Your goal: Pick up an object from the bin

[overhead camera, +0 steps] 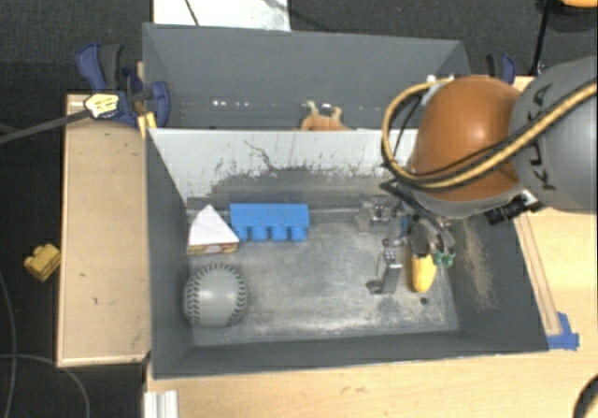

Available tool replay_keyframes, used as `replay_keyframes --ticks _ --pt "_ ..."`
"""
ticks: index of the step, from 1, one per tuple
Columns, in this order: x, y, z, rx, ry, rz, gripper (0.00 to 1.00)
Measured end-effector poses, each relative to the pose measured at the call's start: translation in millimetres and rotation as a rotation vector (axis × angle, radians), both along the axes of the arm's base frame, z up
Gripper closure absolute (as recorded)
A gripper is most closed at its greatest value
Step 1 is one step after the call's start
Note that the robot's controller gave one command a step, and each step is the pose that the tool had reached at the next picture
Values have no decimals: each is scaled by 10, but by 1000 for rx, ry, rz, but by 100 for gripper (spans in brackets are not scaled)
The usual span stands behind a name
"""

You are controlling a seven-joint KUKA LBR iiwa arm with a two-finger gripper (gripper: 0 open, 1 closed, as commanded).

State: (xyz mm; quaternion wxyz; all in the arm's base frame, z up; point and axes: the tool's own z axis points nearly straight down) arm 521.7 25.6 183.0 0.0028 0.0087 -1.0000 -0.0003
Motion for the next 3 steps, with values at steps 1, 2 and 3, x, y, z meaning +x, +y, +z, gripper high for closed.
replay_keyframes --ticks 1,2,3 --pt "17 -1 44 0 -8 -1 0" --pt "65 -341 -391 1 -17 189 0" --pt "380 -917 -563 -3 -10 324 0"
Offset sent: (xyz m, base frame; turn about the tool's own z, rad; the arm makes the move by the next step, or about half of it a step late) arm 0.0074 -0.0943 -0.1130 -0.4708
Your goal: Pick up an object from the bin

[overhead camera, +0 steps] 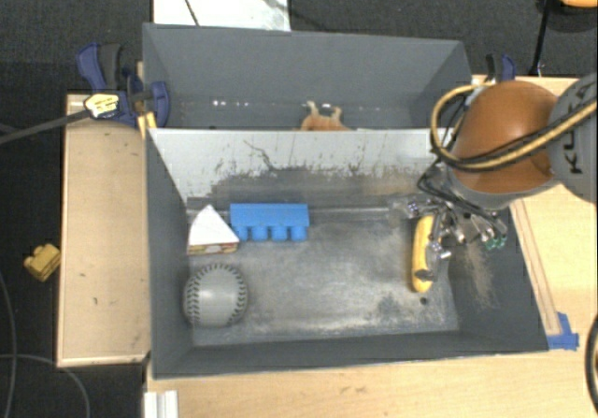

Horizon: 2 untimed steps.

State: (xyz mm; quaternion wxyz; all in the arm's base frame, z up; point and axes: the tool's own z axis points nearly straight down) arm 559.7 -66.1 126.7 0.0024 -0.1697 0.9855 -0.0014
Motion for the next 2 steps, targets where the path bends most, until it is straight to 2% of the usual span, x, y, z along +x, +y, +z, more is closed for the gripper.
replay_keyframes --ticks 1,2 --pt "-16 -165 83 3 2 167 0" --pt "42 -490 -400 -2 -2 391 0"
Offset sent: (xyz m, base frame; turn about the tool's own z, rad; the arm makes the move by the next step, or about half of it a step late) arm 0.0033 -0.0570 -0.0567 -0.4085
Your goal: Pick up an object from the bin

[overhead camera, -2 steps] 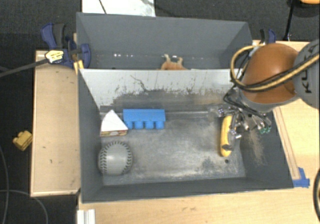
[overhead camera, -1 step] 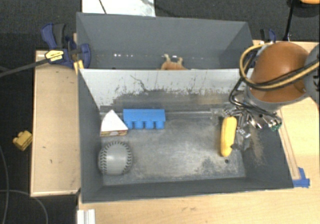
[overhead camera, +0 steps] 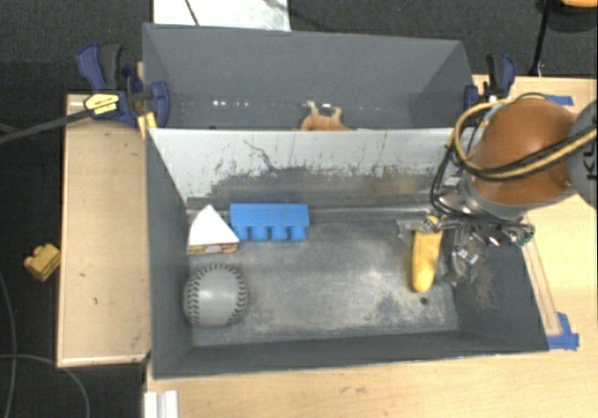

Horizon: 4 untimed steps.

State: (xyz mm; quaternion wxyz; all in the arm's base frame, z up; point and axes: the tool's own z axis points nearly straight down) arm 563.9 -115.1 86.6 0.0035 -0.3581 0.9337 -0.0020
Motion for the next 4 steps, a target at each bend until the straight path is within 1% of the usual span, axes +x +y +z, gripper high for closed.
replay_keyframes --ticks 1,3,4 --pt "-20 -53 -160 2 4 147 100" --pt "-32 -48 -130 4 8 146 100" --pt "-55 -43 80 5 16 146 100"
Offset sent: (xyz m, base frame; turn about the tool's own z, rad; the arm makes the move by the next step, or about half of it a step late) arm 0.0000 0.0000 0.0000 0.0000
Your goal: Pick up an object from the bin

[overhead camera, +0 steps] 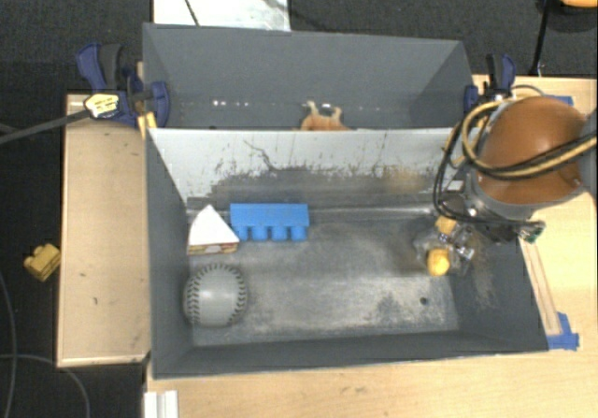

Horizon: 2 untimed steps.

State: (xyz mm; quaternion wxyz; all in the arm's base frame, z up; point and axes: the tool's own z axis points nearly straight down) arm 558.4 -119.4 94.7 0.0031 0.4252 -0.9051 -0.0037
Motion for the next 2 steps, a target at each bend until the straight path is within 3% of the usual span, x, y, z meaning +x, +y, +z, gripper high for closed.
replay_keyframes --ticks 2 --pt "33 -7 372 -4 -13 -3 100"
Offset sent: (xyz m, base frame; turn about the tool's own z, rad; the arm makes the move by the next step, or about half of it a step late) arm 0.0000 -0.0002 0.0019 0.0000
